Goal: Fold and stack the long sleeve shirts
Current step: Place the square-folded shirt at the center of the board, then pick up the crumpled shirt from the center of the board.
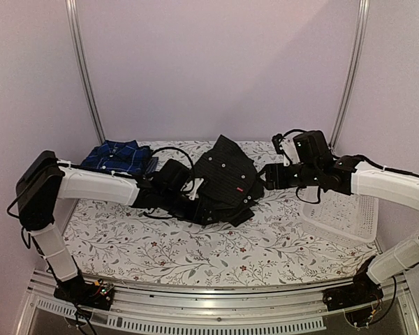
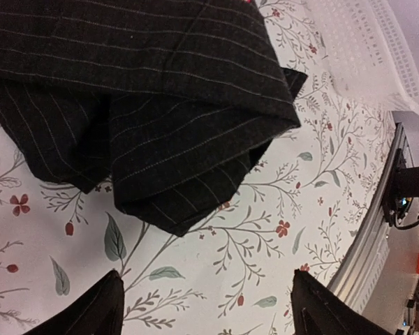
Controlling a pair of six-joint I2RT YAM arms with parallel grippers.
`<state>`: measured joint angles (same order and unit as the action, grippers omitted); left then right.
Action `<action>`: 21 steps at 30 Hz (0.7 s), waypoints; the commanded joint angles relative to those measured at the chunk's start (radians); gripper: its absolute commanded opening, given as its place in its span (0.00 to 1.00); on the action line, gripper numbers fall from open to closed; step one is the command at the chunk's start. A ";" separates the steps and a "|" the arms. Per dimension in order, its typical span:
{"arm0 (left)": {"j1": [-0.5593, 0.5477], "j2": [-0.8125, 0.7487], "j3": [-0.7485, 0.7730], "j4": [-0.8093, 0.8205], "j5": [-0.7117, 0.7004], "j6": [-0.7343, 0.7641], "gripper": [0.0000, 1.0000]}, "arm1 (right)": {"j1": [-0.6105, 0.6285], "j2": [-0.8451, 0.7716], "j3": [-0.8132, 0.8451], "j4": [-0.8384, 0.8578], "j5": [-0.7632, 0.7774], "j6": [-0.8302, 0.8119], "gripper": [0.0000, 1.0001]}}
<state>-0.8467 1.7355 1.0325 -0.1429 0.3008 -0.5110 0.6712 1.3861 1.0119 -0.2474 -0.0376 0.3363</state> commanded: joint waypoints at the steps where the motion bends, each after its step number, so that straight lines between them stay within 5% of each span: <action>1: -0.004 0.090 0.069 0.051 -0.019 -0.087 0.79 | 0.032 -0.065 -0.069 0.036 0.032 0.033 0.72; 8: -0.004 0.176 0.117 0.162 0.045 -0.161 0.68 | 0.051 -0.102 -0.150 0.076 0.033 0.041 0.71; 15: 0.000 0.168 0.205 0.173 0.084 -0.193 0.01 | 0.075 -0.094 -0.191 0.120 0.048 0.031 0.70; 21: 0.033 0.049 0.256 0.174 0.100 -0.219 0.00 | 0.077 -0.103 -0.241 0.179 0.088 0.029 0.70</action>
<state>-0.8375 1.8938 1.2419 -0.0124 0.3710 -0.7044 0.7418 1.3052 0.8047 -0.1337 0.0105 0.3664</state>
